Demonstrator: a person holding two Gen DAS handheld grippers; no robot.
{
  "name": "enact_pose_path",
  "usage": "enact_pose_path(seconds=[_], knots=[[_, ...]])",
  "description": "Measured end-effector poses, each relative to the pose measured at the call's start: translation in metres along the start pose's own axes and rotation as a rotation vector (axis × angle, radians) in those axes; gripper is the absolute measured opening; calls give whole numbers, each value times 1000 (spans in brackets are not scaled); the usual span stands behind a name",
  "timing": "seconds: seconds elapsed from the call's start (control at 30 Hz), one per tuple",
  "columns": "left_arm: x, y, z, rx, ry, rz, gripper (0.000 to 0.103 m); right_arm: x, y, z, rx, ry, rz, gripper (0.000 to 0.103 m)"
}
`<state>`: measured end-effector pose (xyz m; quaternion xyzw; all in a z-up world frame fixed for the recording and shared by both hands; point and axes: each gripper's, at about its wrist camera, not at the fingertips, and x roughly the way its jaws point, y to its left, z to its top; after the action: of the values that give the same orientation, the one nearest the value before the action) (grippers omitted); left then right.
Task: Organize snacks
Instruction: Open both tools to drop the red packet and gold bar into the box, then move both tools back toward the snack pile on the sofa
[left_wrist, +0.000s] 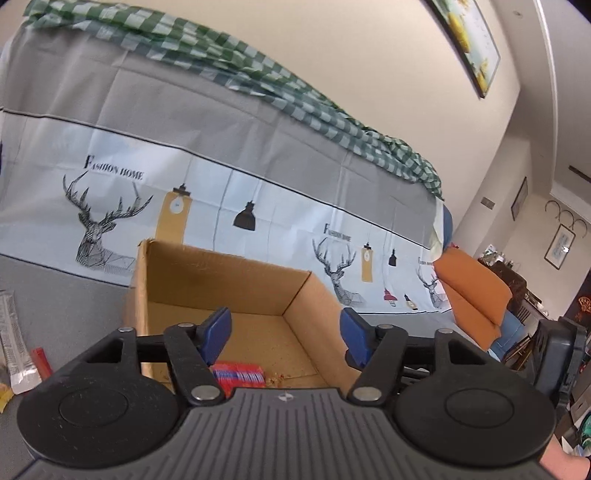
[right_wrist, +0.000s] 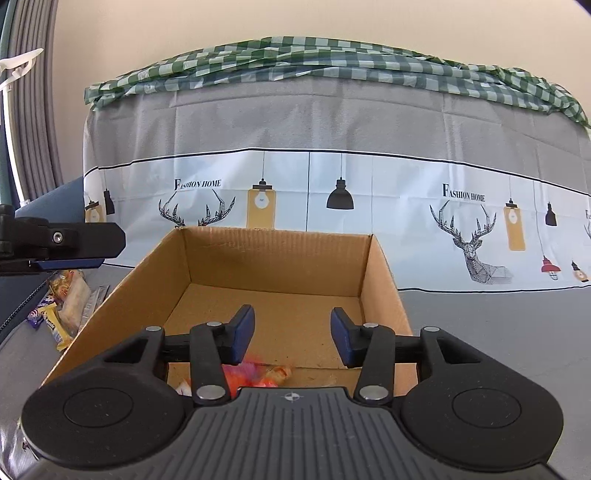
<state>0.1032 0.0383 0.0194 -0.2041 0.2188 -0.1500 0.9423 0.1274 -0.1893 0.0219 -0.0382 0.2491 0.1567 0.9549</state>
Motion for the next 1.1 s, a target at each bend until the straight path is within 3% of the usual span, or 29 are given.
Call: enact_pose_path(seconds=[0.03,0.2,0.3,0.6,0.7,0.8,0.97,1.1], knots=[[-1,1,0,-1,-3,8,64,1,1,0,0,0,-2,49],[-10,14,4,-8,2,40,35,2,12,1,-5,-2,-7,50],[-18,25,5,-19,19,65,25,4,23,3,-1,-3,-4,50],[-64,80,17,-100,11,194,25,6,79,10,25,-12,65,49],[-85,111,24,-172,-7,266,25,8,105,12,27,-19,110,30],[-106,146,28,-283,-23,330,25,10,133,13,20,-28,144,22],[-125,191,26,-431,22,427,25,18,183,10,-3,-11,192,21],[-127,204,22,-447,68,464,25,30,222,4,-28,30,238,21]])
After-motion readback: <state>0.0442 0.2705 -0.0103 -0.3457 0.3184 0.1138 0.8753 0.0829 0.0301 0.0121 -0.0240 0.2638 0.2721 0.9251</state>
